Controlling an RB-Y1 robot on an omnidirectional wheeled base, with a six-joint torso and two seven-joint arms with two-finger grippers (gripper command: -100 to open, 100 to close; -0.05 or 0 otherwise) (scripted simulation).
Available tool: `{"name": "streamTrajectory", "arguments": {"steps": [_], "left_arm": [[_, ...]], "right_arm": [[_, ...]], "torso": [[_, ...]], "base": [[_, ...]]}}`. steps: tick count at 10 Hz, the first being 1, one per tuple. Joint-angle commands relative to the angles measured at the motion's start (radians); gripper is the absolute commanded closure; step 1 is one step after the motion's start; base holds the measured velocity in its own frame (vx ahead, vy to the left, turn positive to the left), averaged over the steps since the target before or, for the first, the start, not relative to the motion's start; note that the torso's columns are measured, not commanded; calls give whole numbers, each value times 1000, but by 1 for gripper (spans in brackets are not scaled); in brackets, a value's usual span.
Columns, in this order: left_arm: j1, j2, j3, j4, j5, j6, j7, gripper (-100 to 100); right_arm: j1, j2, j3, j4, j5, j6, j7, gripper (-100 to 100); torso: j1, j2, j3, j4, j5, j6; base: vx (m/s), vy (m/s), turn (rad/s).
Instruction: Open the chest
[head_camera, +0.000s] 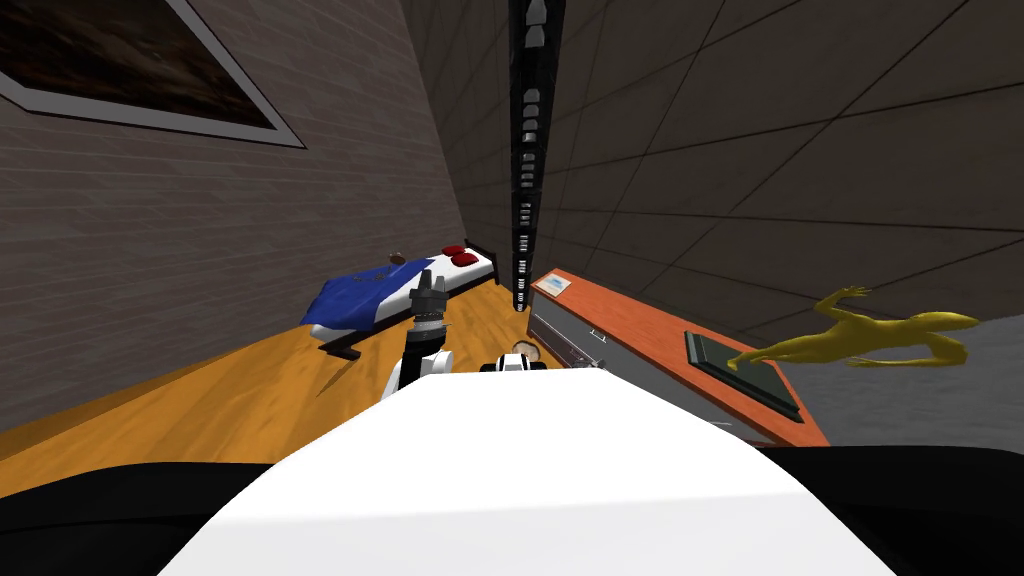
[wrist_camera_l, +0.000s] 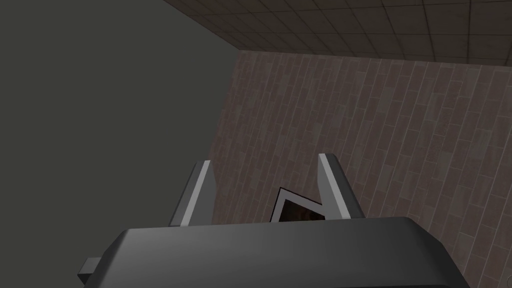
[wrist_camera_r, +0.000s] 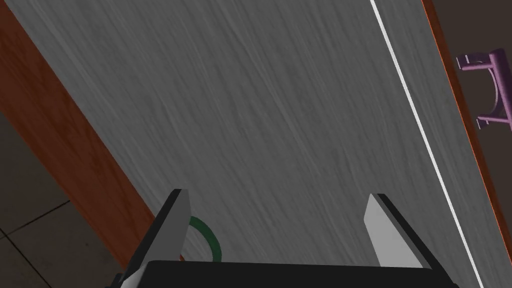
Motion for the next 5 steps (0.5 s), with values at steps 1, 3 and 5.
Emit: {"name": "streamTrajectory", "arguments": {"steps": [1,3,5], "left_arm": [[0,0,0,0,0,0,0,0],[0,0,0,0,0,0,0,0],[0,0,0,0,0,0,0,0]], "right_arm": [[-13,2,15,61,45,75,11,-100],[-22,3,27,104,82,125,22,-100],[-31,1,39,144,116,171,32,-100]], "torso": [[0,0,0,0,0,0],[-1,0,0,0,0,0],[0,0,0,0,0,0]], "base": [[38,-21,66],[30,-18,88],[31,-16,78]]}}
